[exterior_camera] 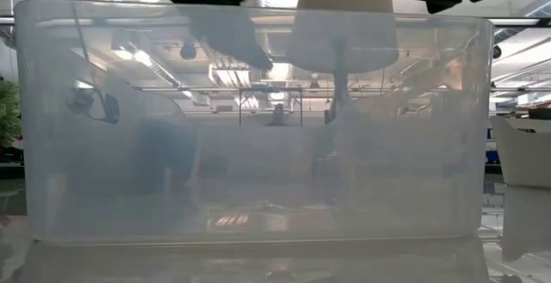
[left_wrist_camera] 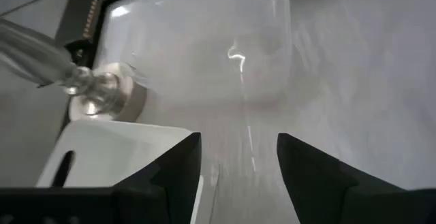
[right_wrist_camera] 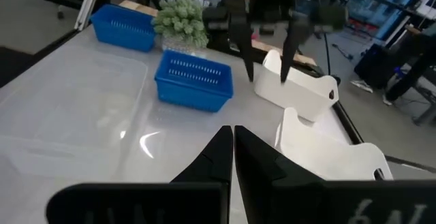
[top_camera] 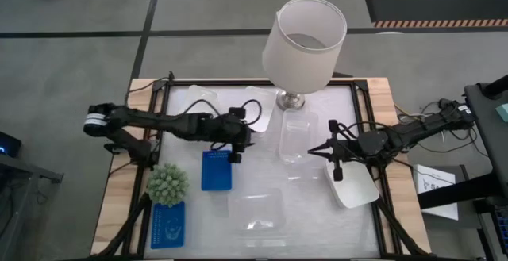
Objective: Stack baskets by color
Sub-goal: Stack the middle white bin on the left white bin
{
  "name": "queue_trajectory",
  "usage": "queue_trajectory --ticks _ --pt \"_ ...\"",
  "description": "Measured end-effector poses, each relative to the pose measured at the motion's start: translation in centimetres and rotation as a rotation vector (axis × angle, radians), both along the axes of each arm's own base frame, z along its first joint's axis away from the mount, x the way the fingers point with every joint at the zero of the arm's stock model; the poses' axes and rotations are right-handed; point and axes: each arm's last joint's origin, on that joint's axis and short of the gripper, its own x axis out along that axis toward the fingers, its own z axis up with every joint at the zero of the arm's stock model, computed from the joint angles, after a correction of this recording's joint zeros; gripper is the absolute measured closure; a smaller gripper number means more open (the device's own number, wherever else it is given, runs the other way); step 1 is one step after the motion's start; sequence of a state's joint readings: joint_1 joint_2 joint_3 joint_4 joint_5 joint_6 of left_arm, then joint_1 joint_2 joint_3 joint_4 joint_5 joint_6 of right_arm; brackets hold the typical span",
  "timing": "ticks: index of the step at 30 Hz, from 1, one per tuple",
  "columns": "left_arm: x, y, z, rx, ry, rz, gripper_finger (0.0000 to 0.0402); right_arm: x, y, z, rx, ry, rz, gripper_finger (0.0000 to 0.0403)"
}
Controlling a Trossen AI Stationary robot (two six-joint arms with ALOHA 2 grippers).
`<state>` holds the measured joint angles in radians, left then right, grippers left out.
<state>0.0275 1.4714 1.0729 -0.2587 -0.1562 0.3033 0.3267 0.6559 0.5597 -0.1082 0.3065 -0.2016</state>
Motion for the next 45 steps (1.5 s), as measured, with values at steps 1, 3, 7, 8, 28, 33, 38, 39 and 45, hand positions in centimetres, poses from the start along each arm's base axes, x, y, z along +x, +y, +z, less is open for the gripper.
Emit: queue_trajectory --ticks 1,3,7,8,28,33,38,39,45 --pt "0.4 0.3 -0.5 0.004 0.013 0.002 0.0229 0.0 0.0 0.0 -0.003 0.001 0.001 0.0394" --pt "0.9 1.0 -1.7 0.014 0.054 0.007 0.0233 0.0 0.0 0.0 -0.009 0.000 0.003 0.0394" --pt "1.8 2.0 -3.5 0.001 0.112 0.013 0.0236 0.0 0.0 -0.1 0.005 0.009 -0.003 0.0394" --pt "2.0 2.2 -3.8 -0.004 0.117 0.014 0.0236 0.0 0.0 -0.2 0.024 0.014 -0.008 0.0394" --pt "4.6 6.5 -7.0 -0.052 0.059 0.051 0.0223 -0.1 0.0 -0.5 0.051 0.044 -0.018 0.0394" --pt "4.8 6.6 -7.8 -0.054 0.081 0.046 0.0248 -0.2 0.0 -0.6 0.032 0.046 -0.012 0.0394" --pt "4.8 6.6 -7.8 -0.054 0.081 0.046 0.0290 -0.2 0.0 -0.6 0.025 0.046 -0.010 0.0394" --pt "4.8 6.6 -7.8 -0.054 0.081 0.046 0.0300 -0.2 0.0 -0.6 0.023 0.045 -0.009 0.0394" --pt "4.8 6.6 -7.8 -0.054 0.080 0.046 0.0366 -0.2 0.0 -0.6 0.016 0.045 -0.007 0.0394"
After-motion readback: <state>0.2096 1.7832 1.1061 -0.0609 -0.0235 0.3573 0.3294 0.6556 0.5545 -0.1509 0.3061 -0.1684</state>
